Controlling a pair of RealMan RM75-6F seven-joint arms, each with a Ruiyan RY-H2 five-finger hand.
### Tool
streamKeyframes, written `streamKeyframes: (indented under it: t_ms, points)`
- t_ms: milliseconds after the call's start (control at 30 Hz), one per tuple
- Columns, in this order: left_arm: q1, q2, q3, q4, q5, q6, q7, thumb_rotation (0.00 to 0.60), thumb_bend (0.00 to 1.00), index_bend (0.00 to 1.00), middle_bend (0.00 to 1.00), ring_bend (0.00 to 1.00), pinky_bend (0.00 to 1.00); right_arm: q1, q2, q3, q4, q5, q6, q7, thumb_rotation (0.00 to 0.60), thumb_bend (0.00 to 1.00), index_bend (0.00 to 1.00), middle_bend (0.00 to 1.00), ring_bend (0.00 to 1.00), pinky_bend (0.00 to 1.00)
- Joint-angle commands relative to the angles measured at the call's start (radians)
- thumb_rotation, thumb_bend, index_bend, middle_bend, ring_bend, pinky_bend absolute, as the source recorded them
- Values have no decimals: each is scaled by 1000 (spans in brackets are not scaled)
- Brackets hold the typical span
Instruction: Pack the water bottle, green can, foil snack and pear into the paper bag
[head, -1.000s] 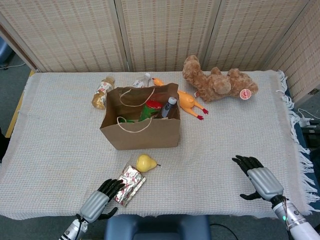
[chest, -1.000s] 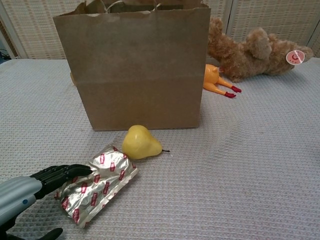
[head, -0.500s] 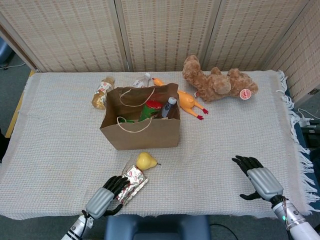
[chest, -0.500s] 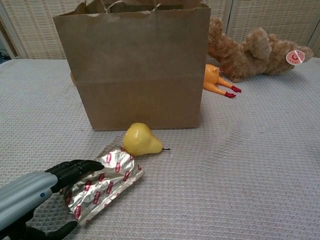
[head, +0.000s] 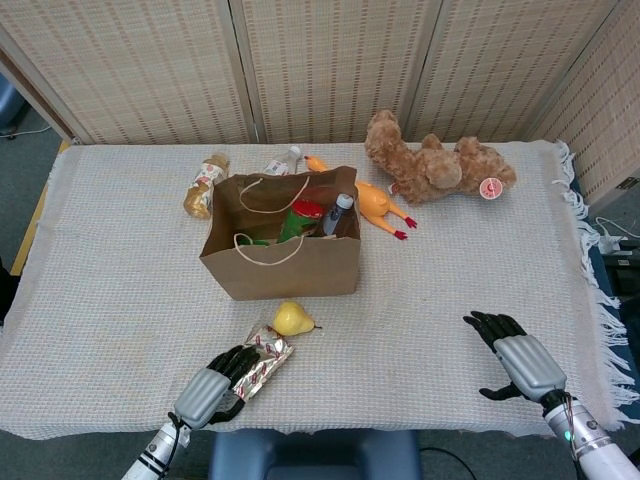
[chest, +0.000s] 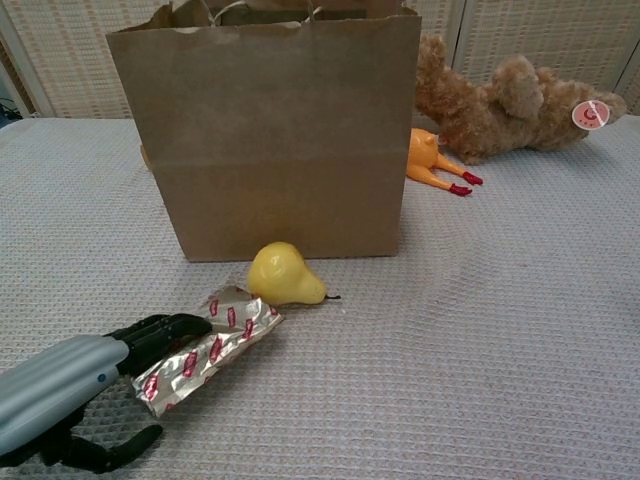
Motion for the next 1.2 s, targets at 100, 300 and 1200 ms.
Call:
streamKeyframes:
  t_ms: [100, 300, 1200]
  points:
    - [13, -30, -24, 23, -17, 35, 9, 600, 478, 184, 266, 203, 384, 0, 0, -1, 0, -1, 0, 0, 600, 21, 0, 0, 0, 0]
    - [26, -59, -43, 46, -29, 76, 23, 600, 543, 412, 547, 471, 637, 0, 0, -2, -2, -3, 0, 0, 600, 22, 0, 0, 0, 0]
    - [112, 100, -245, -162, -246, 242, -157, 600, 704, 690, 844, 732, 846, -6, -2, -2, -3, -8, 12, 3, 600, 22, 0, 0, 0, 0]
